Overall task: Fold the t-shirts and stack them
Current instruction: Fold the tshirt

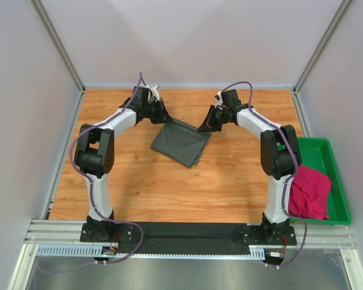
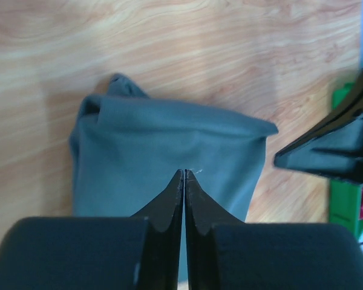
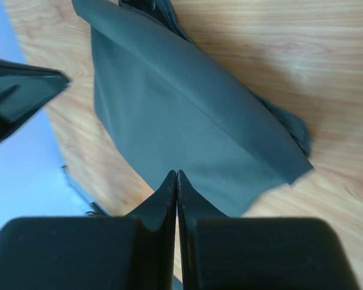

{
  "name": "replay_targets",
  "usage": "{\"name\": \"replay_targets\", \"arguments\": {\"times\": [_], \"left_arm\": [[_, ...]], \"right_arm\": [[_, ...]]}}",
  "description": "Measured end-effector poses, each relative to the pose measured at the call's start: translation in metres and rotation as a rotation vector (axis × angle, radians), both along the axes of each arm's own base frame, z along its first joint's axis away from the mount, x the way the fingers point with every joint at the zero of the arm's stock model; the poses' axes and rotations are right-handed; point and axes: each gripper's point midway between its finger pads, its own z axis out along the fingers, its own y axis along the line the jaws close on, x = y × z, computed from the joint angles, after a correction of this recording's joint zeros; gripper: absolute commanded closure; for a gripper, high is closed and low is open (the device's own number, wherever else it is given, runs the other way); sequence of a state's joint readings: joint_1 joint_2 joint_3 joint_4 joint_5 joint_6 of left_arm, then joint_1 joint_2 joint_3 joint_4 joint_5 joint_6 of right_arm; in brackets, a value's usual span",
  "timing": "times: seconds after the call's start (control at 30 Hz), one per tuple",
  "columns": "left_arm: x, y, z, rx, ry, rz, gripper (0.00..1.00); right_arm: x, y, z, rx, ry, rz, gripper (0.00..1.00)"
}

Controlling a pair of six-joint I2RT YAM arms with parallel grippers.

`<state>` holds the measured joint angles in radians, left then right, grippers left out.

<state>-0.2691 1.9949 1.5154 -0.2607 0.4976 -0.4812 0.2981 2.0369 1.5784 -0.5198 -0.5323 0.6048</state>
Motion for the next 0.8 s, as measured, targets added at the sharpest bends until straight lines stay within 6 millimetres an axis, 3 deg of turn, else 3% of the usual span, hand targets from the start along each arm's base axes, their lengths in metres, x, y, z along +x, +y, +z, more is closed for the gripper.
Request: {"name": "replay_targets", "arguments": {"times": [0.17,0.33,0.57,0.67,0.8], "left_arm": [[0.016,-0.027,-0.041,-0.151,0.051,-0.033,0.95],[0.035,-0.04,-0.067,-0.236,0.088,-0.024,0.96],[0.072,-0.049,-0.072,-0.339,0.103,0.022,0.97],[0.084,-0.05,-0.068,-0.361,0.113,0.037,0.89],[0.077,-0.047,-0.06,-0.347,0.129,0.03,0.76]], "right_arm": [[0.014,0.017,-0.026,0.158,0.043,-0.022,1.0],[0.024,0.018,-0.043,0.249,0.057,-0.055,1.0],[0.046,-0.01,-0.053,0.292,0.048,-0.132,1.0],[0.053,-0.028,-0.055,0.274,0.039,-0.153,1.0],[0.056,-0.046,-0.053,0.205,0.045,-0.161,0.99]]}}
